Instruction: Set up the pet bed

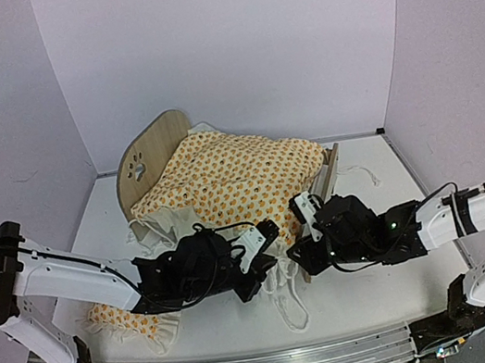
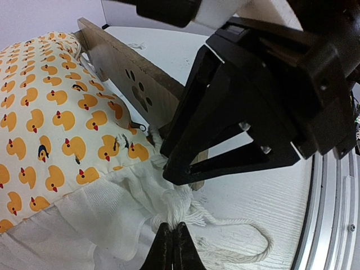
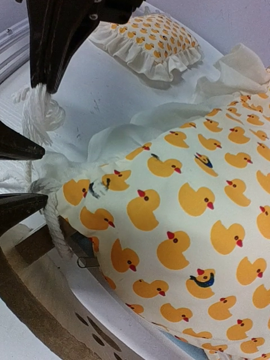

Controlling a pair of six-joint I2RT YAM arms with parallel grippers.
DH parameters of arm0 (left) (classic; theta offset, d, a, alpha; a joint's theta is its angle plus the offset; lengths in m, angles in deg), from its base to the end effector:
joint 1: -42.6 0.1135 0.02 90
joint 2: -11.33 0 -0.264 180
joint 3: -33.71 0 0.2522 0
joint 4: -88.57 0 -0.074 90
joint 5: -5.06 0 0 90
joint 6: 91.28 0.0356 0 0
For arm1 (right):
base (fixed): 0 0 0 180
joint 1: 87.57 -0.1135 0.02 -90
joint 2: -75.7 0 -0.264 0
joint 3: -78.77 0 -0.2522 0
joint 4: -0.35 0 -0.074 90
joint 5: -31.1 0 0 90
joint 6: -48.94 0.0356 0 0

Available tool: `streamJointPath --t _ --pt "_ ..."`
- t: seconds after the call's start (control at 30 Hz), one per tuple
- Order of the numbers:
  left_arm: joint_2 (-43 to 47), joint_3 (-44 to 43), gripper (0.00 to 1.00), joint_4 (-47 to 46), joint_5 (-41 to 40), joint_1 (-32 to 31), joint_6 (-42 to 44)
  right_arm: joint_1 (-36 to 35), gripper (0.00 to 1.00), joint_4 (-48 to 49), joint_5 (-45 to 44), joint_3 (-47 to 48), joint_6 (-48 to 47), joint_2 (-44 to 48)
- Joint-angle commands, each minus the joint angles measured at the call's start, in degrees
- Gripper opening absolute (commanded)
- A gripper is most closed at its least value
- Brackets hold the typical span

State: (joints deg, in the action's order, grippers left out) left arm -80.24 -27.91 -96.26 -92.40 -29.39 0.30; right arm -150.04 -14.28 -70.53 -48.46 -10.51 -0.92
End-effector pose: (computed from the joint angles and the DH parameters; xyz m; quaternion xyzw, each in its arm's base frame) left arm 0.1110 -0.3264 0.2051 0.4764 0.6954 -0.2637 0.4690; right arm 0.1334 0.2404 0.2006 -0.2040 0.8736 0.2509 0.3638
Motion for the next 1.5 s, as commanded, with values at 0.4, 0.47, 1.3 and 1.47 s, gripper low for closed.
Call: streamJointPath --t 0.4,0.47,1.3,1.47 --pt "1.54 3.02 0.0 -8.84 3.54 2.04 3.43 -0.78 0.0 -0.88 -2.9 3.44 3.32 0.4" --pt "1.34 3.33 0.0 -9.58 3.77 2.22 4.26 -0.78 0.0 -0.86 -1.95 2.91 4.02 1.59" --pt "3.32 6.15 0.0 -10.41 9.07 2.99 7.31 -4.85 0.0 -5.6 -17.26 8.78 2.57 -7.72" --pt "0.96 4.07 0.0 -10.6 10.53 2.99 12.46 -4.85 0.0 -4.55 -9.93 5.19 1.37 -1.56"
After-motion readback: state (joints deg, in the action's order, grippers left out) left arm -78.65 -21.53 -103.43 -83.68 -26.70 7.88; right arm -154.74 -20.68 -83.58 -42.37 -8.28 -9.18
